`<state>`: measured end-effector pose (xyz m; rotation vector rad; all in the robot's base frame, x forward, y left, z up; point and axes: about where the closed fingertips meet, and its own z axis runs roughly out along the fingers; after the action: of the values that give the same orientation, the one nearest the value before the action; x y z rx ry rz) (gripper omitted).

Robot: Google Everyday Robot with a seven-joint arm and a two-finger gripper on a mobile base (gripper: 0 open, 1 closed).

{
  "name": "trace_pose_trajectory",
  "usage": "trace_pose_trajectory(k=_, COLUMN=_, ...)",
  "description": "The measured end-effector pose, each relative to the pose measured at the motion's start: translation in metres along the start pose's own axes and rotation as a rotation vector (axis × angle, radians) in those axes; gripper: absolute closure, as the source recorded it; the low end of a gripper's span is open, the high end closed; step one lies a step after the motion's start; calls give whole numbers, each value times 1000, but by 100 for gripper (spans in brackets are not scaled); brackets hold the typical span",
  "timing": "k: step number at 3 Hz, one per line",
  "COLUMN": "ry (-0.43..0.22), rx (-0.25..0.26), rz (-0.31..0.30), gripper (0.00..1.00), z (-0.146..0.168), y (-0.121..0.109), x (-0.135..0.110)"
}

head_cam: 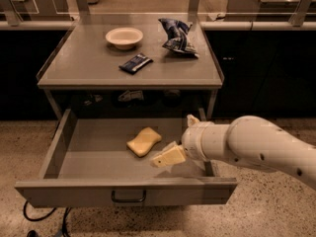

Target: Pick sponge from top drawer and place on counter

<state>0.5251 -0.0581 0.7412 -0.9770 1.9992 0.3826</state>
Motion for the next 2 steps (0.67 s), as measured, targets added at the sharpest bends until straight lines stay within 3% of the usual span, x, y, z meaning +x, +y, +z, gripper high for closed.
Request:
trace_pose_trajectory(k=1, ry=5, rx=59, rz=-16, gripper=0, z=33, y=-17, x=-18)
trace_pose_trajectory(k=2, ry=-5, rx=14, rz=-53, gripper=0, z=59, y=4, x=-41)
